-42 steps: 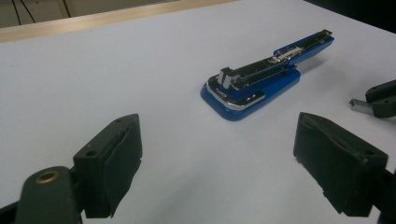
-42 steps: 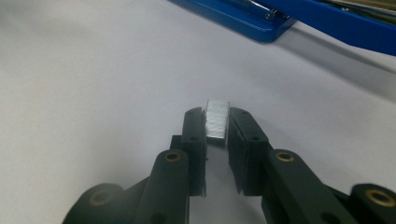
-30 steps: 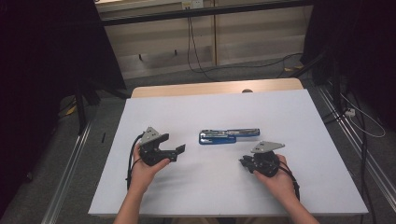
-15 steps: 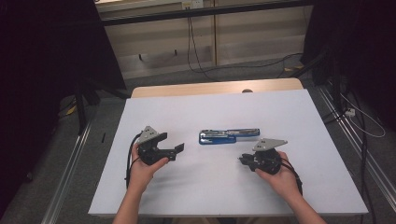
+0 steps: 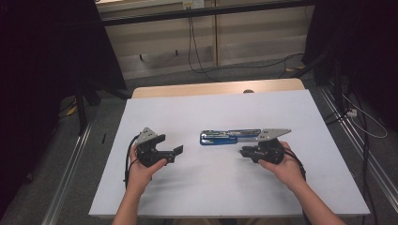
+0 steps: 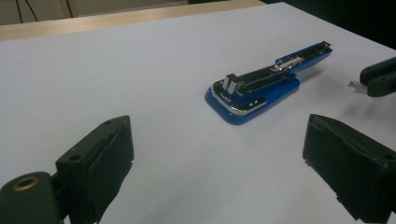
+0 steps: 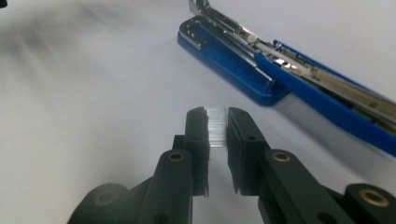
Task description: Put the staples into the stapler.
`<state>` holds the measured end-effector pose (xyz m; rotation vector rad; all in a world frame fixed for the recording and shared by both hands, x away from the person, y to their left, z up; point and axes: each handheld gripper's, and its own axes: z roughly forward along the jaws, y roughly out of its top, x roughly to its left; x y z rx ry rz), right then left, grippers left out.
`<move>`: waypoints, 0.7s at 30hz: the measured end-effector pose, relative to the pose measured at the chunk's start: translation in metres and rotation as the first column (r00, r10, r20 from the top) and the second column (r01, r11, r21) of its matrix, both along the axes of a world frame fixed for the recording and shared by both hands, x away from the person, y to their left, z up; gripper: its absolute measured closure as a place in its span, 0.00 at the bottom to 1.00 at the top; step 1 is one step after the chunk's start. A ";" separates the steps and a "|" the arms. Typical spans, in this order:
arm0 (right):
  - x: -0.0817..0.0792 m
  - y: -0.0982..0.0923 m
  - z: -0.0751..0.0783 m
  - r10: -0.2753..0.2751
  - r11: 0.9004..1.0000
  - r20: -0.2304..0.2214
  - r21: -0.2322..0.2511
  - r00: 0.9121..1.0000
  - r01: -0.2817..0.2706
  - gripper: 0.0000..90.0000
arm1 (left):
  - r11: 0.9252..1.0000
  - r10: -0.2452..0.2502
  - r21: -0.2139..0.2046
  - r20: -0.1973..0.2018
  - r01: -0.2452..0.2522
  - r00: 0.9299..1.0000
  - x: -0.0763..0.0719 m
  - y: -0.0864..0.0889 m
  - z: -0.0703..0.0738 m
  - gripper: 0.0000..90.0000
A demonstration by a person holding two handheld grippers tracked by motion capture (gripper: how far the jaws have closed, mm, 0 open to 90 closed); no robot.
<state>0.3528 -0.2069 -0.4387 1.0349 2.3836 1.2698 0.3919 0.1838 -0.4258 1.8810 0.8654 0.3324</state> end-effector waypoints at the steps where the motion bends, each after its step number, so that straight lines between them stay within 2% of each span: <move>1: 0.001 0.000 0.002 0.002 1.000 0.001 0.000 1.000 -0.002 0.88 | 1.000 0.001 -0.002 -0.004 -0.001 1.000 0.000 0.000 0.000 0.10; 11: 0.011 0.002 0.014 0.009 1.000 0.006 0.008 1.000 -0.009 0.88 | 1.000 0.009 -0.007 0.001 -0.009 1.000 -0.002 0.003 0.000 0.10; 21: 0.030 0.012 0.029 0.067 0.998 0.034 -0.014 0.997 -0.067 0.88 | 0.999 0.033 -0.027 0.005 -0.033 0.999 -0.003 0.012 0.002 0.10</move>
